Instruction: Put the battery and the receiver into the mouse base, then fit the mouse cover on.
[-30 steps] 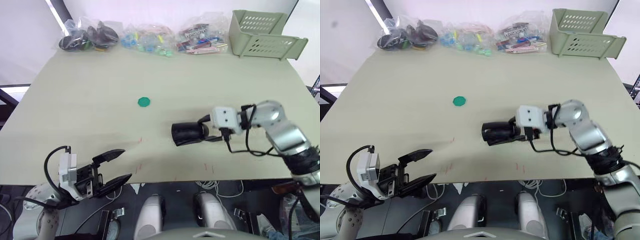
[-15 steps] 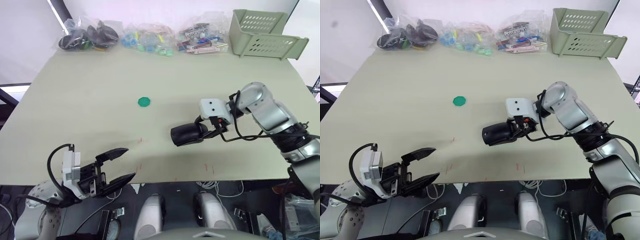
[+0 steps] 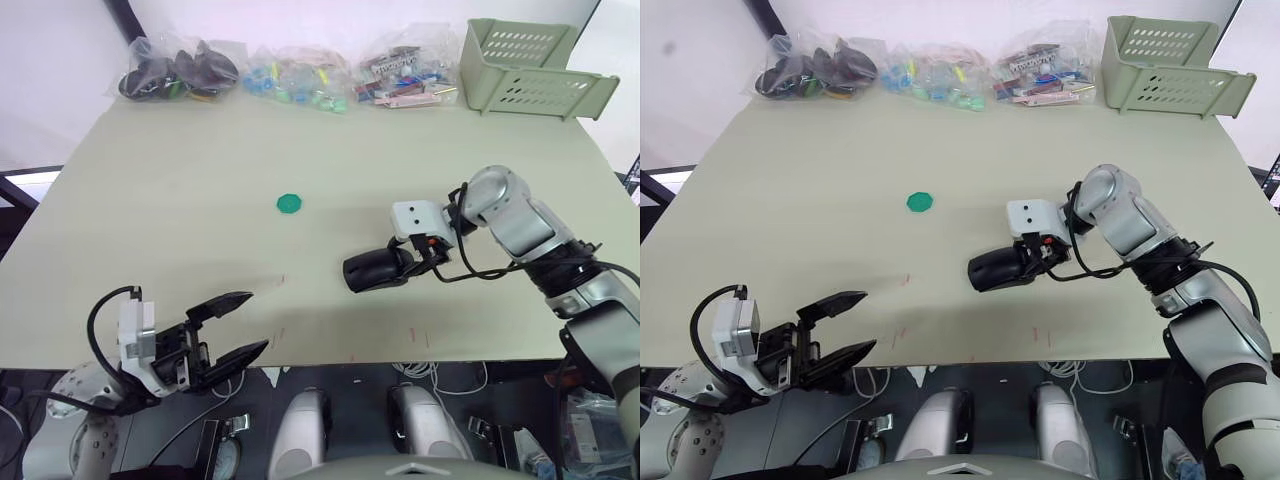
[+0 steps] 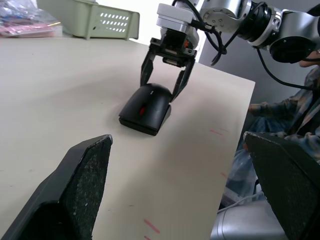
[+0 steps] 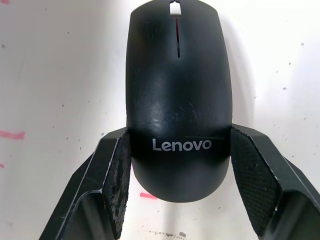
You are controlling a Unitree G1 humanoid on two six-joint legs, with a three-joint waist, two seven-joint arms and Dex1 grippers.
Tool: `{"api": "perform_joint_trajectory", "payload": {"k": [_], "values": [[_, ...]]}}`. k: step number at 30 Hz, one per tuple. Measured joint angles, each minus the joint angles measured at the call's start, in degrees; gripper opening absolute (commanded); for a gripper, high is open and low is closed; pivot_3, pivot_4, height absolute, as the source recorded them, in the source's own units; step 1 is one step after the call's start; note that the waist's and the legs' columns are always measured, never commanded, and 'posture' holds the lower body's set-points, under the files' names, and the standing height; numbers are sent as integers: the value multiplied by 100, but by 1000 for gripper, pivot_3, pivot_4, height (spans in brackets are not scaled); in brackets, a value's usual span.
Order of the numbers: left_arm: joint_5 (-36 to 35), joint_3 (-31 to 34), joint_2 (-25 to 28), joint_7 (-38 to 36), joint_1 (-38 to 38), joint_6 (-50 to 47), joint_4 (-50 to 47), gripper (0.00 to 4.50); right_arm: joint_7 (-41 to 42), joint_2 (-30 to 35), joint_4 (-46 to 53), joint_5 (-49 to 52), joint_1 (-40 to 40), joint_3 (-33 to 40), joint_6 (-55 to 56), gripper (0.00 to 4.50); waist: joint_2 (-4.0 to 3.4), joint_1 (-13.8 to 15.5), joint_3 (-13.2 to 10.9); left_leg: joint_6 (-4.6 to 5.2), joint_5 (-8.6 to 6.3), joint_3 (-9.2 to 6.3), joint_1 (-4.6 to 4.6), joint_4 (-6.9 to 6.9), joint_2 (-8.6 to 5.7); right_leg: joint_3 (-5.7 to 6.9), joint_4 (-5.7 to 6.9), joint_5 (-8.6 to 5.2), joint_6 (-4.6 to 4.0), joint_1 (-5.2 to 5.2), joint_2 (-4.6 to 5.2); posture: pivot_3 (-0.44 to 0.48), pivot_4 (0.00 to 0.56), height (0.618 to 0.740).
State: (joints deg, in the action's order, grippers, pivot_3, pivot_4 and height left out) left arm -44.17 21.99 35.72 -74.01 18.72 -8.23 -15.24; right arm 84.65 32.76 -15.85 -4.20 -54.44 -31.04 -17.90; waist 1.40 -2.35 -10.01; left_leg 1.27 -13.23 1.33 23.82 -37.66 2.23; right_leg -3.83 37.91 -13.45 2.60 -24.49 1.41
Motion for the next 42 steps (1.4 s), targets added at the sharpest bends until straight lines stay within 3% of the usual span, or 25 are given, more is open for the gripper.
{"api": "perform_joint_trajectory", "payload": {"k": [40, 42], "values": [[-28, 1, -116, 50, 164, 20, 0, 4500, 184, -158, -302, -222, -120, 4, -188, 2690, 0, -3, 0, 0, 0, 0, -1, 0, 0, 0, 0, -2, -4, 0, -1, 0, 150, 740], [-27, 1, -117, 49, 167, 20, 0, 4500, 193, -157, -302, -222, -121, 4, -190, 3388, 0, -3, 0, 0, 0, 0, -1, 0, 0, 0, 0, -2, -4, 0, -1, 0, 150, 740]]}}
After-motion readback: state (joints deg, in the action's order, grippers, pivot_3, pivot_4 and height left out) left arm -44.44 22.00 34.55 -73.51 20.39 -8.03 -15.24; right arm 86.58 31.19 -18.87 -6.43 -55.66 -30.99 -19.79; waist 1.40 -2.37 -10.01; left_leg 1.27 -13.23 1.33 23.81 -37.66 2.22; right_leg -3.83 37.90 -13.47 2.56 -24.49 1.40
